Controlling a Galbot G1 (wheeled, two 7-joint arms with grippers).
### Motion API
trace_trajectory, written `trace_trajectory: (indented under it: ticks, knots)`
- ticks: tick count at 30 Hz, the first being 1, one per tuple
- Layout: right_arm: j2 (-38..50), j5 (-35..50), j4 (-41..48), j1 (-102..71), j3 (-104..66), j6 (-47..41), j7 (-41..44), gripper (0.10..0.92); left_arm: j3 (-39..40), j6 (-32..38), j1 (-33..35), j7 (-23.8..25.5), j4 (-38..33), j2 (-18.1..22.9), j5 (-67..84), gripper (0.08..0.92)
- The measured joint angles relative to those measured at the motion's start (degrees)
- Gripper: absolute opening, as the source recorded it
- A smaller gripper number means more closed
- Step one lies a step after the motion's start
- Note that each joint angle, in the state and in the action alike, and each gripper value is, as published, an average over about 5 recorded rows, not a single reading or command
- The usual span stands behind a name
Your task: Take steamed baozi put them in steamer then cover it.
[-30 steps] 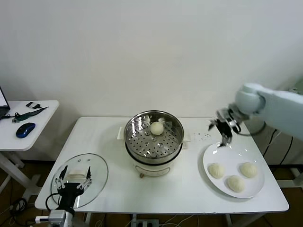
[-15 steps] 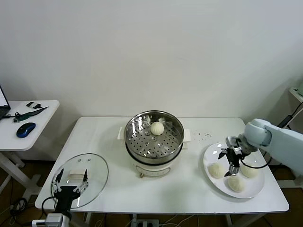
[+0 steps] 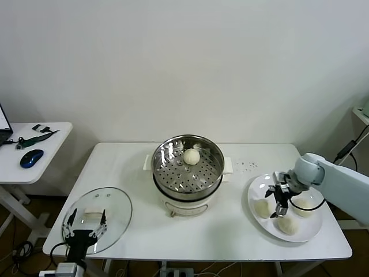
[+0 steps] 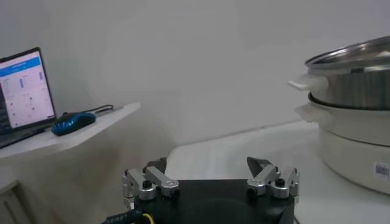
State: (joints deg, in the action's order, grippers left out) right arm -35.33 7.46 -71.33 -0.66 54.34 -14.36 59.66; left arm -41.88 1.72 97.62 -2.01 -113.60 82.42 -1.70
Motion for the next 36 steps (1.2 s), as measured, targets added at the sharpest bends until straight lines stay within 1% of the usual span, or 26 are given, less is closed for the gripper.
trace_trajectory:
  ticks: [3, 8, 14, 18, 26, 31, 36]
  knots:
    - [-0.25, -0.11, 0.27, -0.27, -0.18, 0.07, 0.13, 0.737, -0.02, 0.01, -0.03, -0.04, 0.13, 0.00, -0.02, 0.823]
    - [-0.29, -0.09, 0.40, -0.39, -0.35, 0.24, 0.19, 0.689, 0.00, 0.02, -0.09, -0.10, 0.16, 0.00, -0.04, 0.823]
    - [0.52, 0.96, -0.14, 1.15, 0.46, 0.22, 0.22, 0.667, 0.16, 0.03, -0.05, -0.17, 0.17, 0.00, -0.07, 0.823]
    - [1.23, 2.90, -0.60, 5.45, 2.98, 0.45, 0.53, 0.663, 0.45, 0.06, 0.03, -0.20, 0.13, 0.00, -0.09, 0.823]
    - [-0.77, 11.21, 0.34, 24.97, 16.46, 1.79, 1.90, 0.670, 1.00, 0.13, 0.39, -0.25, -0.51, -0.24, -0.01, 0.823]
    - [-5.44, 18.51, 1.36, 38.42, 26.05, 1.66, 2.33, 0.670, 1.58, 0.21, 0.67, -0.29, -1.02, -0.38, 0.07, 0.823]
    - [-11.76, 26.08, 2.25, 47.14, 31.89, 0.49, 1.82, 0.670, 2.50, 0.41, 1.17, -0.34, -1.59, -0.43, 0.11, 0.823]
